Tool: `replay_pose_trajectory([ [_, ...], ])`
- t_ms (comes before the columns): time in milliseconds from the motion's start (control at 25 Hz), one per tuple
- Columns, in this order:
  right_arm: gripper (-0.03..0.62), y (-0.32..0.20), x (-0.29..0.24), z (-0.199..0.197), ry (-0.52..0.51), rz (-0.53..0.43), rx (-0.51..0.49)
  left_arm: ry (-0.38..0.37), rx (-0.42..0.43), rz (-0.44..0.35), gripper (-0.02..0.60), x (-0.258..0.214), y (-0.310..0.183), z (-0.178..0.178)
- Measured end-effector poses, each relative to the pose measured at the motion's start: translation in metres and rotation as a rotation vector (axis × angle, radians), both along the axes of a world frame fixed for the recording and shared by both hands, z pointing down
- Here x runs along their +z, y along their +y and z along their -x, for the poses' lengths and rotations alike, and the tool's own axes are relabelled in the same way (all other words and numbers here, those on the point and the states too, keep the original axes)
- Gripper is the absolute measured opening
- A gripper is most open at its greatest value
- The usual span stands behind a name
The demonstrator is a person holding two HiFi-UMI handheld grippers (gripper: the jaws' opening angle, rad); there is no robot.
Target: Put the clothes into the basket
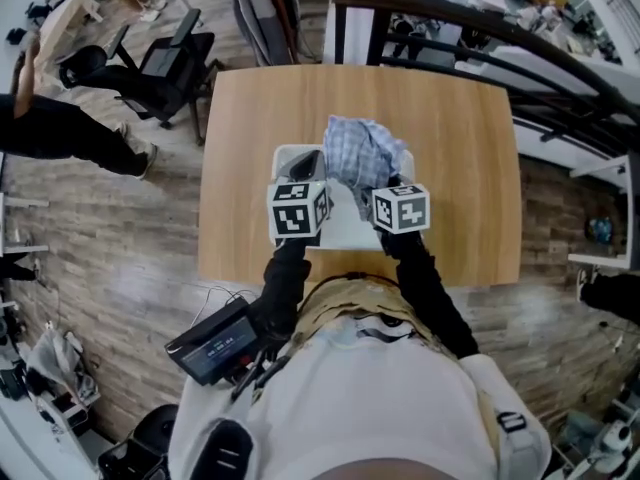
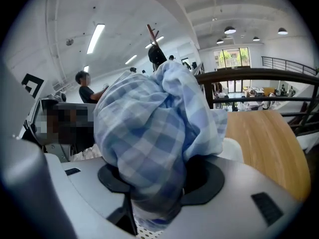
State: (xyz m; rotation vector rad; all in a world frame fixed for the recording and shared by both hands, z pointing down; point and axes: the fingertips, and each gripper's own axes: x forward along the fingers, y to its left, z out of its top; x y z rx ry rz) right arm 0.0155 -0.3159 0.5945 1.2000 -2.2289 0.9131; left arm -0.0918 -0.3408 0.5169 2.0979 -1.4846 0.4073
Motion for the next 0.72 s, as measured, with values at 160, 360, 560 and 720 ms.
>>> replay_pose_trajectory([
  [160,0.241,-0.003,0.037,0.007,0.038,0.090,-0.030,0.006,-0.016,0.101,0.000,0.041,-0.006,0.008],
  [360,0.241,-0.002,0.086,0.012,0.120,0.192,-0.098,-0.027,-0.016,0.241,0.000,0.093,-0.003,0.015],
  [560,0.242,0.006,0.124,0.022,0.167,0.277,-0.171,-0.041,-0.069,0.307,0.000,0.126,-0.002,0.023],
  [720,0.242,0.014,0.155,0.022,0.210,0.339,-0.207,-0.048,-0.016,0.370,0.000,0.152,0.002,0.018],
])
